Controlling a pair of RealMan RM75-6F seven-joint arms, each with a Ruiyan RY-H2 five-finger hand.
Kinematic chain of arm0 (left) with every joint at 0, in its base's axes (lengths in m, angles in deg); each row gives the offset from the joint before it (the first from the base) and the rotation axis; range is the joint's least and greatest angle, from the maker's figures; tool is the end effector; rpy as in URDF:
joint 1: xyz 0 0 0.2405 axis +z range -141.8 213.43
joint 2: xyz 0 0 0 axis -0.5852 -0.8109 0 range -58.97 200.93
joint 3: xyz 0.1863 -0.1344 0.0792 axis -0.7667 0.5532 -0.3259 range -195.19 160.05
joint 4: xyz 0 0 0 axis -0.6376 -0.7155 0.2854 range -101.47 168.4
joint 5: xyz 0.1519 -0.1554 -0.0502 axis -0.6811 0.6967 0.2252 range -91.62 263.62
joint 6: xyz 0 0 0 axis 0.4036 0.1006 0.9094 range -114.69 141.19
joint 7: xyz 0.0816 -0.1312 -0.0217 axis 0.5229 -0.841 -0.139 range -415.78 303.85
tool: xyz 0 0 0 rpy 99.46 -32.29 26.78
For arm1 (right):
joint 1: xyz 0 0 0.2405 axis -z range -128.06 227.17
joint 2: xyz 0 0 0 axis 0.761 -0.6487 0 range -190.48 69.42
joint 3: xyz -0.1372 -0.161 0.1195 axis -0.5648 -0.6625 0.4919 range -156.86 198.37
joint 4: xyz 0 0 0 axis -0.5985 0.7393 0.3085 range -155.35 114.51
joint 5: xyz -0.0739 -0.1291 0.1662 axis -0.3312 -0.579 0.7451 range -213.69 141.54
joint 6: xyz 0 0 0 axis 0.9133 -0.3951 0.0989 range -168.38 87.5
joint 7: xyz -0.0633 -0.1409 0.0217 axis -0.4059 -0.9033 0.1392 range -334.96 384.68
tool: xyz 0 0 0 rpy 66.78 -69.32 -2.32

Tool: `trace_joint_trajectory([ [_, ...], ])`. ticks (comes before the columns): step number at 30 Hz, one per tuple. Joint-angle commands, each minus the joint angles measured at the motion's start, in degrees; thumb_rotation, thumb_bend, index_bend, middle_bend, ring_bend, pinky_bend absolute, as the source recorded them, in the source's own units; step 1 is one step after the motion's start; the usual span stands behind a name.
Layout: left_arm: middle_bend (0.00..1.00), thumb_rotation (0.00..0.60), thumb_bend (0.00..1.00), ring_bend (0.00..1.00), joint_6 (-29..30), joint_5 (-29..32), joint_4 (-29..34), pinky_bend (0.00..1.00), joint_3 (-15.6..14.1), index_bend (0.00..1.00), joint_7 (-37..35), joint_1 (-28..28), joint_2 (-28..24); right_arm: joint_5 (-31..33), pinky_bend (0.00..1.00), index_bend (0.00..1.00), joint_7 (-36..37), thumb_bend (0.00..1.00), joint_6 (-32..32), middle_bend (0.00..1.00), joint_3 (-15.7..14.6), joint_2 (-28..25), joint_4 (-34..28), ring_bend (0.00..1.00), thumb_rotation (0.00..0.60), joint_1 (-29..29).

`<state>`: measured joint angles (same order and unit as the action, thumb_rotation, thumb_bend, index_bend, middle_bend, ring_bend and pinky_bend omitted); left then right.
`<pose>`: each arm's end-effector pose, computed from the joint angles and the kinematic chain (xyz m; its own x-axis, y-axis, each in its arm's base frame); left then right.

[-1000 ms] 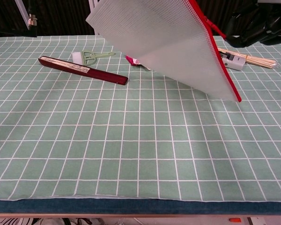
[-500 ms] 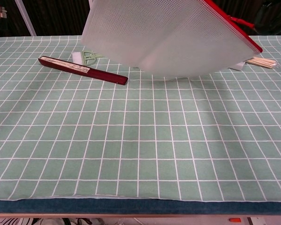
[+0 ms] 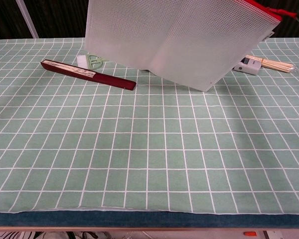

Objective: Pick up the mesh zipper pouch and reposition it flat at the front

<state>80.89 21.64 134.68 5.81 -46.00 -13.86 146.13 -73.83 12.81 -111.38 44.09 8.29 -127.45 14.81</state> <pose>-0.0129 0.3770 0.0978 0.0673 -0.0410 0.9969 0.8593 -0.5053 -0.0788 -0.1661 -0.3588 0.1193 -0.0280 -0.0139 0.9995 -0.9914 0.1286 -0.0260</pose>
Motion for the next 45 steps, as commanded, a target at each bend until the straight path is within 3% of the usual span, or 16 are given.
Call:
trace_joint_trajectory([
  [1, 0.11, 0.6, 0.42, 0.0, 0.08, 0.04, -0.18, 0.03, -0.09, 0.64, -0.29, 0.34, -0.33, 0.22, 0.96, 0.75, 0.23, 0.59, -0.11, 1.0, 0.19, -0.17, 0.18, 1.0, 0.6, 0.19],
  [20, 0.1, 0.6, 0.41, 0.0, 0.01, 0.18, -0.75, 0.03, -0.59, 0.63, -0.87, 1.14, -0.65, 0.8, 0.96, 0.75, 0.25, 0.59, -0.48, 1.0, 0.59, -0.88, 0.8, 1.0, 0.6, 0.87],
  [24, 0.1, 0.6, 0.36, 0.0, -0.13, 0.11, -0.77, 0.02, -0.98, 0.58, -0.75, 1.27, -0.54, 0.61, 0.91, 0.72, 0.07, 0.58, -0.09, 0.98, 0.3, -0.98, 0.83, 0.96, 0.6, 0.92],
  [26, 0.09, 0.6, 0.31, 0.0, -0.32, 0.25, -0.65, 0.02, -1.15, 0.53, -0.63, 1.33, -0.57, 0.4, 0.85, 0.63, -0.16, 0.54, 0.18, 0.9, 0.03, -1.07, 0.78, 0.87, 0.6, 0.91],
  [30, 0.08, 0.6, 0.17, 0.0, -0.69, 0.55, -0.21, 0.02, -1.33, 0.41, -0.82, 1.52, -0.8, 0.69, 0.66, 0.25, -0.66, 0.36, 1.93, 0.54, -0.64, -1.75, 0.22, 0.55, 0.6, 0.82],
  [33, 0.08, 0.6, 0.12, 0.0, -0.78, 0.61, 0.12, 0.02, -1.46, 0.36, -1.04, 1.78, -1.01, 1.69, 0.54, 0.09, -0.75, 0.29, 3.51, 0.39, -0.62, -2.74, -0.61, 0.4, 0.6, 0.63],
  [36, 0.07, 0.6, 0.1, 0.0, -0.71, 0.55, 0.45, 0.01, -1.73, 0.33, -1.28, 2.17, -1.23, 2.03, 0.42, 0.01, -1.02, 0.23, 4.09, 0.28, -0.72, -3.37, -1.17, 0.27, 0.6, 0.49],
  [38, 0.07, 0.6, 0.09, 0.0, -0.59, 0.49, 0.64, 0.01, -1.97, 0.33, -1.45, 2.53, -1.39, 2.25, 0.37, 0.0, -0.93, 0.21, 4.44, 0.23, -0.77, -3.7, -1.56, 0.22, 0.6, 0.48],
  [45, 0.06, 0.6, 0.09, 0.0, 0.72, -0.24, 1.87, 0.01, -3.23, 0.3, -2.17, 4.77, -2.65, 1.76, 0.31, 0.0, -0.23, 0.2, 4.29, 0.18, -1.0, -4.61, -2.65, 0.17, 0.6, 0.91],
])
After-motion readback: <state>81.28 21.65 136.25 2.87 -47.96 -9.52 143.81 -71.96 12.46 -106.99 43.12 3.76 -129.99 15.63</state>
